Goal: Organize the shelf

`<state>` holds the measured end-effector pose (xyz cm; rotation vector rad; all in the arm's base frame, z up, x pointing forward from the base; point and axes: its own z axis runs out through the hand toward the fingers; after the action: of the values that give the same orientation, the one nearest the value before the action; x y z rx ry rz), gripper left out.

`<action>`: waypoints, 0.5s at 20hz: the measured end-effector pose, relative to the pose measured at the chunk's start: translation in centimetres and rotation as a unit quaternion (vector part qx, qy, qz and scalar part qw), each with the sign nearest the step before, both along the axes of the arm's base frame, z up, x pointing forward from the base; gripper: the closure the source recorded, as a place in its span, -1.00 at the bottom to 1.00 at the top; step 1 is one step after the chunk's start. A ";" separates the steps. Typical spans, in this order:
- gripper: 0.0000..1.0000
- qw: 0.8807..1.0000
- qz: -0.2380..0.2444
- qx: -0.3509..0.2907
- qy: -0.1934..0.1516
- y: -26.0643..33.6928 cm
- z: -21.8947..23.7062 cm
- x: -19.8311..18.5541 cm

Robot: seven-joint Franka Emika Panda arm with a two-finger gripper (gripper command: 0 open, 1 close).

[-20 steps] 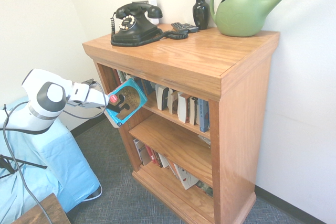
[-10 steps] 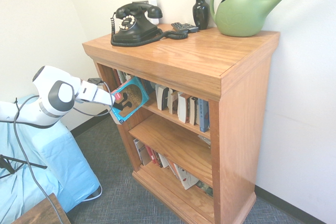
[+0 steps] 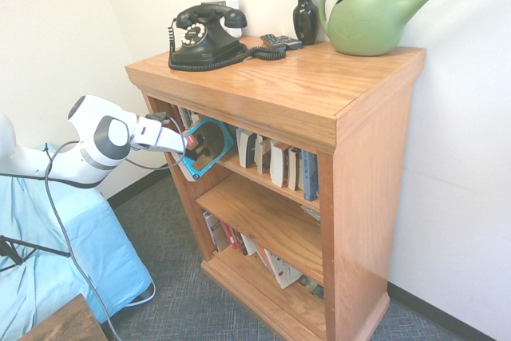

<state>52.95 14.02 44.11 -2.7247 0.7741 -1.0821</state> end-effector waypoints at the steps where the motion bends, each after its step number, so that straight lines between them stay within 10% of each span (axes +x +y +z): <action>1: 1.00 1.000 0.001 -0.005 -0.002 0.0 -0.3 0.3; 10: 1.00 0.999 0.007 -0.035 -0.027 1.3 -2.5 2.5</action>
<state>55.49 15.36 41.63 -2.7412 0.7210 -1.1976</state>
